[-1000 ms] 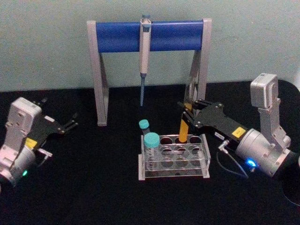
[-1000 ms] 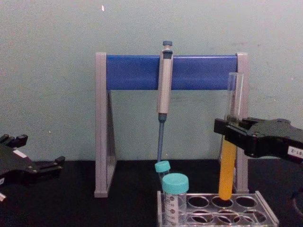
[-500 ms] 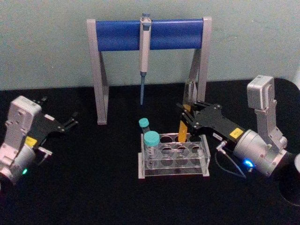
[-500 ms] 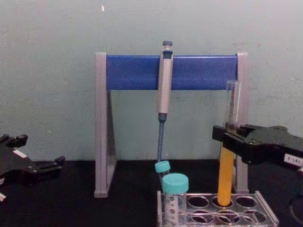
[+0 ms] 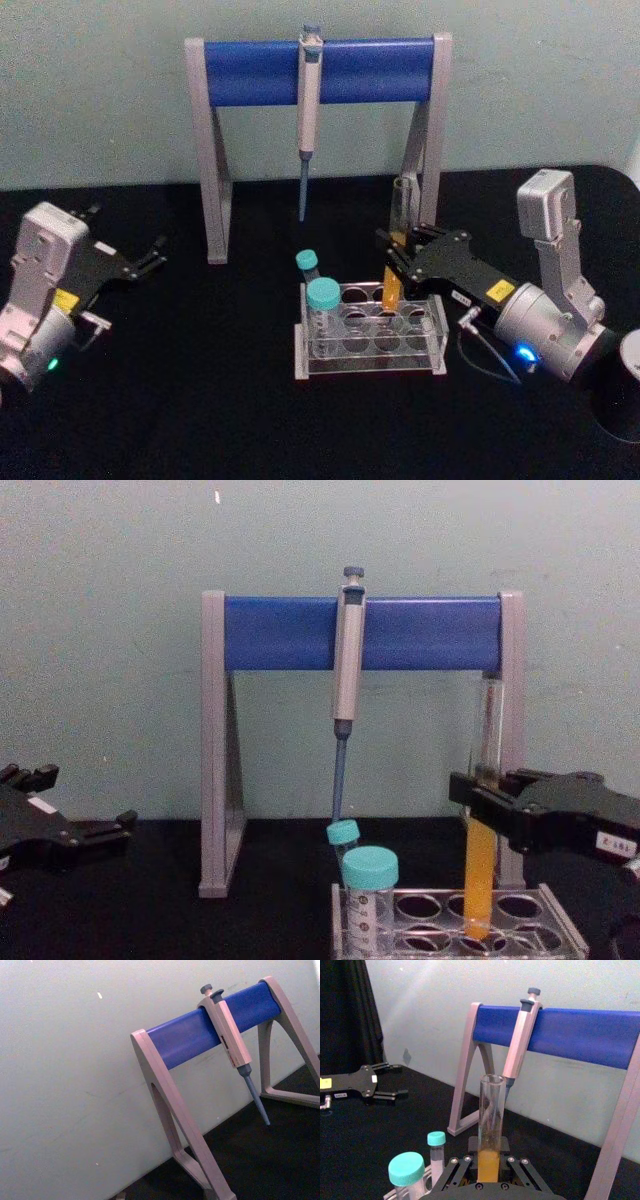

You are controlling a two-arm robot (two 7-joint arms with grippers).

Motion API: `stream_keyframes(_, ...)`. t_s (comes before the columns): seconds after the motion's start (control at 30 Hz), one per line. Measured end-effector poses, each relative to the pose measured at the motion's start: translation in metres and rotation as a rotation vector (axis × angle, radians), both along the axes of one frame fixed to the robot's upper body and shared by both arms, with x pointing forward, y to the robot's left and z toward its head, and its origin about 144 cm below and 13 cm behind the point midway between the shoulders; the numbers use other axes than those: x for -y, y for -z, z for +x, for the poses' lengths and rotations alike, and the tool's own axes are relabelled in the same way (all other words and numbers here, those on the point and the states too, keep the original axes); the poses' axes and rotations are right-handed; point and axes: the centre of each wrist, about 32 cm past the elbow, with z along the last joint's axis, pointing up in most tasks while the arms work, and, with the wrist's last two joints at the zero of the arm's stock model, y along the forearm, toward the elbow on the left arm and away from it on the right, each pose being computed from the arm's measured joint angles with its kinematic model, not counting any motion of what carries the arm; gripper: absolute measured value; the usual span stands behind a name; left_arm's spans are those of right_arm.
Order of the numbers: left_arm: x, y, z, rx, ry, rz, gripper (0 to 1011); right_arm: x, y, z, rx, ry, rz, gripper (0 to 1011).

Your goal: Pick up the test tube from the test tube rack, shake it, then place it back into the test tube rack.

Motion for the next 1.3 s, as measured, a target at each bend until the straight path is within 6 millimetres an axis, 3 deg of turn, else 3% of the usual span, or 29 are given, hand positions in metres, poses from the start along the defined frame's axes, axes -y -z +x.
stream_keyframes(1.3,0.0,0.0,0.0,0.0,0.0,0.0,1001,-0.006,0.02,-0.006,-0.074,0.015,-0.012,230)
